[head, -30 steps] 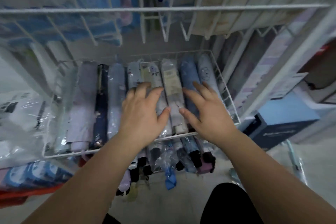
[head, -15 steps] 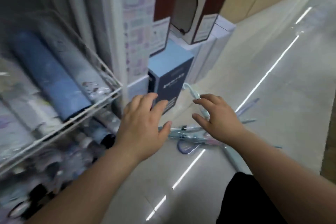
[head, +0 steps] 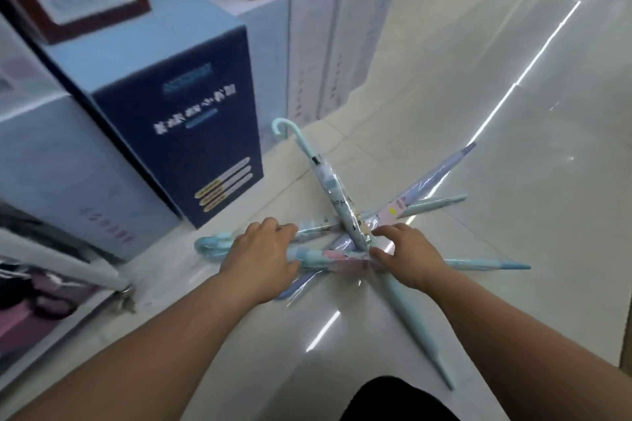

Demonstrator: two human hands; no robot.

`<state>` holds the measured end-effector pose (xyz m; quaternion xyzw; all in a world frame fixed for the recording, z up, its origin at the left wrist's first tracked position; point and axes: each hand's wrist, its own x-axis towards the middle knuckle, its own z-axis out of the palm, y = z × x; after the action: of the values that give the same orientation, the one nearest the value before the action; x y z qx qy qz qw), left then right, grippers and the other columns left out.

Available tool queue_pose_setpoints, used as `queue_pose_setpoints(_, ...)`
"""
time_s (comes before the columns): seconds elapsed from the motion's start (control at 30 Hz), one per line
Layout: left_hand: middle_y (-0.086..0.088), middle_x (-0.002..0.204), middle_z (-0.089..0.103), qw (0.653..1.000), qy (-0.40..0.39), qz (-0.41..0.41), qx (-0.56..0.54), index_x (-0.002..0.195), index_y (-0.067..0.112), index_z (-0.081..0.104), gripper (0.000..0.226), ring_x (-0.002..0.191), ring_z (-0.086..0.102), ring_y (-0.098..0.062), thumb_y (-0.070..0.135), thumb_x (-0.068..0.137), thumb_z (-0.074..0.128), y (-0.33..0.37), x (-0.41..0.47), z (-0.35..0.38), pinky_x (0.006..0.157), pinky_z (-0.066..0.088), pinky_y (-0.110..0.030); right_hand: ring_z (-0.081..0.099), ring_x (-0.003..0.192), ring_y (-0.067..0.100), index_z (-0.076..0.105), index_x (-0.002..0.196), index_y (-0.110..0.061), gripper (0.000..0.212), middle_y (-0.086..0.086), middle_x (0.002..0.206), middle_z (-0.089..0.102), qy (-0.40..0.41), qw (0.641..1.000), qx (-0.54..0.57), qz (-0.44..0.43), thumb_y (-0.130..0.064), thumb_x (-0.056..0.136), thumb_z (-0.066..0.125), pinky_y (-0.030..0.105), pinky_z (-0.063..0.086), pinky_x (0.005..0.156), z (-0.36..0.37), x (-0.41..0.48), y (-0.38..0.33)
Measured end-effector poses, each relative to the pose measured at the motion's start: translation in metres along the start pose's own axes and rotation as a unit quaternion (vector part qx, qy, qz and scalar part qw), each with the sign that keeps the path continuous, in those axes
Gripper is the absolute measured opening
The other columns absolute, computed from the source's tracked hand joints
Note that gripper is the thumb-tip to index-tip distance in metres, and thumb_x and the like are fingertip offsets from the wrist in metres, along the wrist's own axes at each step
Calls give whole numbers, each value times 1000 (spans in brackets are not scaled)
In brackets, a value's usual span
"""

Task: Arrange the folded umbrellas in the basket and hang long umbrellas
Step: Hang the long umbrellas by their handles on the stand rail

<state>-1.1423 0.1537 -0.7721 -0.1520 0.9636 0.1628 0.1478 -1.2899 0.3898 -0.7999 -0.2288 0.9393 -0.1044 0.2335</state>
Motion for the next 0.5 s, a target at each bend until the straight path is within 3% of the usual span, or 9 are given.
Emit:
queue_pose_setpoints(0.13, -4, 142, 50, 997, -50, -44, -48, 148, 39, 38, 58, 129, 49, -27, 49, 94, 53, 12, 32, 53, 104, 45, -40, 51, 124, 26, 56, 136, -37, 49, -1, 134, 58, -53, 996, -68, -30, -56, 90, 57, 37, 42, 103, 37, 33, 33)
queue_pose_setpoints(0.27, -6, 152, 47, 983, -125, -104, -89, 157, 42, 19, 63, 138, 45, -29, 53, 100, 45, 21, 46, 98, 111, 40, -39, 52, 118, 28, 55, 135, -35, 46, 2, 127, 60, -72, 991, -93, -60, -55, 93, 52, 37, 44, 100, 61, 57, 51)
queue_pose_setpoints(0.4, 4, 144, 57, 965, -173, -144, -135, 160, 36, 12, 61, 140, 46, -17, 42, 105, 38, 32, 51, 121, 124, 5, -40, 55, 110, 28, 54, 131, -37, 45, 1, 117, 55, -82, 987, -122, -65, -61, 94, 46, 38, 45, 92, 72, 64, 67)
queue_pose_setpoints(0.5, 4, 145, 57, 945, -177, -184, -204, 160, 36, 13, 59, 133, 52, -15, 38, 106, 38, 36, 56, 138, 109, 8, -25, 59, 102, 28, 51, 131, -38, 40, 1, 112, 52, -93, 986, -114, -82, -57, 97, 43, 37, 46, 85, 75, 64, 78)
